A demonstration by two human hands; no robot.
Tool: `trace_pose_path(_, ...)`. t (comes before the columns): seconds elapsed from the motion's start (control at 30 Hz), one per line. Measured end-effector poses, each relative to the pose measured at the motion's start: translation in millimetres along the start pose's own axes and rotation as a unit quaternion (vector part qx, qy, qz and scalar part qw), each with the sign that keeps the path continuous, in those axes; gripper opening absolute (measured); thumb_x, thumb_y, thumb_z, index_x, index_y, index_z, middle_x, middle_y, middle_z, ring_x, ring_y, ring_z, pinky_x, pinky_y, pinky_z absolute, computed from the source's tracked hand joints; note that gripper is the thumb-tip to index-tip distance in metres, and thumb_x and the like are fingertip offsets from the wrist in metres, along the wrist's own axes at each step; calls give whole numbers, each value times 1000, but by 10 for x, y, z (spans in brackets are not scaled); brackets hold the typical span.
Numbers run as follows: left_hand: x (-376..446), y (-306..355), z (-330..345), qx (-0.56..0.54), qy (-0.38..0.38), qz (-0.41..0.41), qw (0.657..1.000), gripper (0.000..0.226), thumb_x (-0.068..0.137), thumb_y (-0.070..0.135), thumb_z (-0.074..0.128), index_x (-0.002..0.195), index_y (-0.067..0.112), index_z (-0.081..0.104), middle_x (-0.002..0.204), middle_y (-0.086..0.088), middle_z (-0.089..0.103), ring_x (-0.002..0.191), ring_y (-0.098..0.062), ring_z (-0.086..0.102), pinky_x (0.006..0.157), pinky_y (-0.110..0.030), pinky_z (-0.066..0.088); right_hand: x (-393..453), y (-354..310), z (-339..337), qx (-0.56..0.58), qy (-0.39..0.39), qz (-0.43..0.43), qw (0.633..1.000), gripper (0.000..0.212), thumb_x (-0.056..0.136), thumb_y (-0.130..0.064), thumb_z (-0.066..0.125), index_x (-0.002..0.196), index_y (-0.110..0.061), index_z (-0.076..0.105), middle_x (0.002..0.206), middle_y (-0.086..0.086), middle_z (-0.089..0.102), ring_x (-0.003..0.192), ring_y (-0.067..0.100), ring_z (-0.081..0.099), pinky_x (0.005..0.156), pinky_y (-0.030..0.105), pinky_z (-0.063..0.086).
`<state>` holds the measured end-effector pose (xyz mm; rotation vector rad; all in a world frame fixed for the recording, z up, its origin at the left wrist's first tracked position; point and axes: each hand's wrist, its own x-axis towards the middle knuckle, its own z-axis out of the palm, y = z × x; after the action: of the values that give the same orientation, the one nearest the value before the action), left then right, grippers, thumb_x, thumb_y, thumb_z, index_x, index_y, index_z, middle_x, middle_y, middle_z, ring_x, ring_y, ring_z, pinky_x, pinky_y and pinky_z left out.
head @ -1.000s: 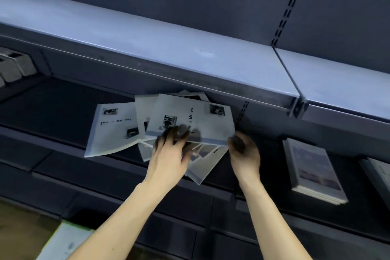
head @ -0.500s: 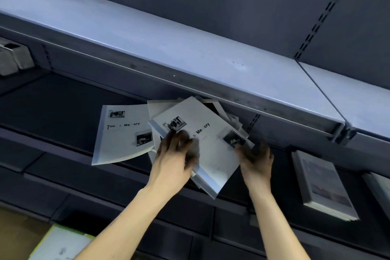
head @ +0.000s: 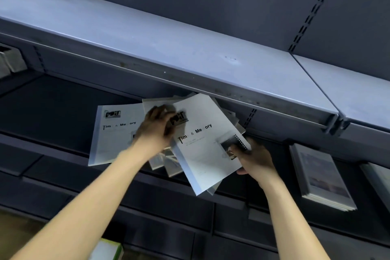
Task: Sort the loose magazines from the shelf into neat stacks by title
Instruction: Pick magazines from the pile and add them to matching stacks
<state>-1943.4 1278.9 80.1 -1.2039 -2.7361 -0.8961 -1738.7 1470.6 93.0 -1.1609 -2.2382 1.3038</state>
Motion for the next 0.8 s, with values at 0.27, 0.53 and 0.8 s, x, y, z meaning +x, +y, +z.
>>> trace_pose_path(0.27,454,-272,-133,75,-24,-4,997,47,100,19,44,146,20,42,153,-12,34,139,-36,31,111,-48,33,-169,132,-2,121,34,-18,992,22,99,-21,59,119,-27,61,105,3,68,86,17,67,49,24,53)
trace_pose_path(0.53,658,-341,-163,137,-47,-70,987,44,101,36,37,140,18,46,134,-21,49,124,-39,43,101,-47,40,-302,286,-84,217,72,36,973,19,98,-16,60,117,-16,65,93,0,67,71,14,62,44,22,49)
trace_pose_path(0.8,329,-200,-239,195,-52,-167,965,57,93,64,39,129,22,53,131,-17,52,121,-37,47,94,-45,41,-297,336,-32,305,99,69,945,44,98,-18,61,140,-11,50,117,6,64,66,14,59,46,23,49)
